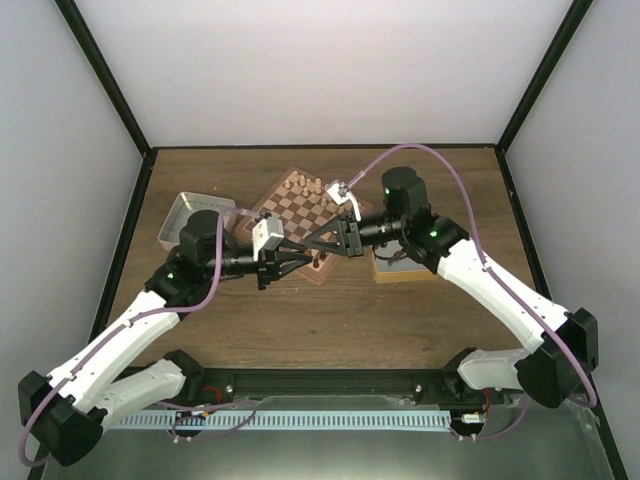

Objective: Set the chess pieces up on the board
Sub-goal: Place the chess piece on the chessboard.

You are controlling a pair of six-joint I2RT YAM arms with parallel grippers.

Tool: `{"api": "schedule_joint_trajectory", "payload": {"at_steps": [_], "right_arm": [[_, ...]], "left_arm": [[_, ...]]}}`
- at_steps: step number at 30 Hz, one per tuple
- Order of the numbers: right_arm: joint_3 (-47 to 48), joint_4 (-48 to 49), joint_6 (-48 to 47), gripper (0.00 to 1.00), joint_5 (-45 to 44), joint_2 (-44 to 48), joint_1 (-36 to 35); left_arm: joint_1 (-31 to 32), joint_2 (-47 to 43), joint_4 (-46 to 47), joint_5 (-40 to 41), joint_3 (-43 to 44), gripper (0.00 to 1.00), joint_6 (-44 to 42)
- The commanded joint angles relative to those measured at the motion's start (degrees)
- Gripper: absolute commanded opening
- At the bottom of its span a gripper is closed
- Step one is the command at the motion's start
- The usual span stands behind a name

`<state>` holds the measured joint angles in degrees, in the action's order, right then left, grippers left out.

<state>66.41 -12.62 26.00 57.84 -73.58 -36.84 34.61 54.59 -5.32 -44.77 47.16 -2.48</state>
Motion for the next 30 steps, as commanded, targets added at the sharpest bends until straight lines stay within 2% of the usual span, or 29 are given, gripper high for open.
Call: {"api": "schedule_joint_trajectory", "payload": {"at_steps": [1,2,3,4,5,8,11,16,18,20,24,30], "right_arm": [[0.1,4.5,-0.8,0.02,4.5,3.8,-0.2],[0.0,4.5,-0.7,0.01,3.9,3.9,-0.3],[0.1,4.2,-0.8,0.01,2.1,3.7,-0.3],[0.3,3.7,-1.2,0.01,0.3,3.5,-0.3],[0.6,3.0,-1.4,0.01,-1.7,3.0,-0.3],[1.9,0.7,-3.1,0.01,-9.7,1.1,-0.2],[1.6,0.5,-5.4,0.01,-21.1,-0.7,-0.3],[2.1,2.2,-11.0,0.01,-41.4,-7.6,-2.6],[2.7,3.2,-13.8,0.01,-51.0,-11.5,-4.2],[3.8,3.7,-15.8,0.01,-56.3,-15.6,-5.1],[9.4,3.2,-18.9,0.01,-59.9,-24.3,-6.6],[20.0,4.1,-22.2,0.01,-60.4,-38.2,-9.2]], "left_arm": [[-0.2,-1.0,-2.6,0.5,0.6,0.13,-1.1],[-0.2,-1.1,-2.5,1.4,0.6,0.16,-0.5],[-0.2,-1.2,-2.4,2.6,0.6,0.26,0.2],[-0.2,-1.3,-2.3,4.1,0.7,0.4,0.7],[-0.2,-1.5,-2.5,6.4,0.5,0.46,1.1],[-0.2,-3.0,-3.3,18.0,0.2,0.63,2.7],[-0.3,-5.5,-5.0,29.5,-0.3,0.72,3.1],[-0.3,-11.3,-4.3,46.8,-2.4,0.78,3.9],[-0.3,-13.2,-3.0,51.5,-3.6,0.79,4.0],[-0.3,-14.4,-1.8,54.7,-4.4,0.79,4.3],[-0.3,-15.3,-0.7,60.7,-5.1,0.8,5.6],[-0.4,-16.7,-0.1,70.1,-5.4,0.79,8.8]]}}
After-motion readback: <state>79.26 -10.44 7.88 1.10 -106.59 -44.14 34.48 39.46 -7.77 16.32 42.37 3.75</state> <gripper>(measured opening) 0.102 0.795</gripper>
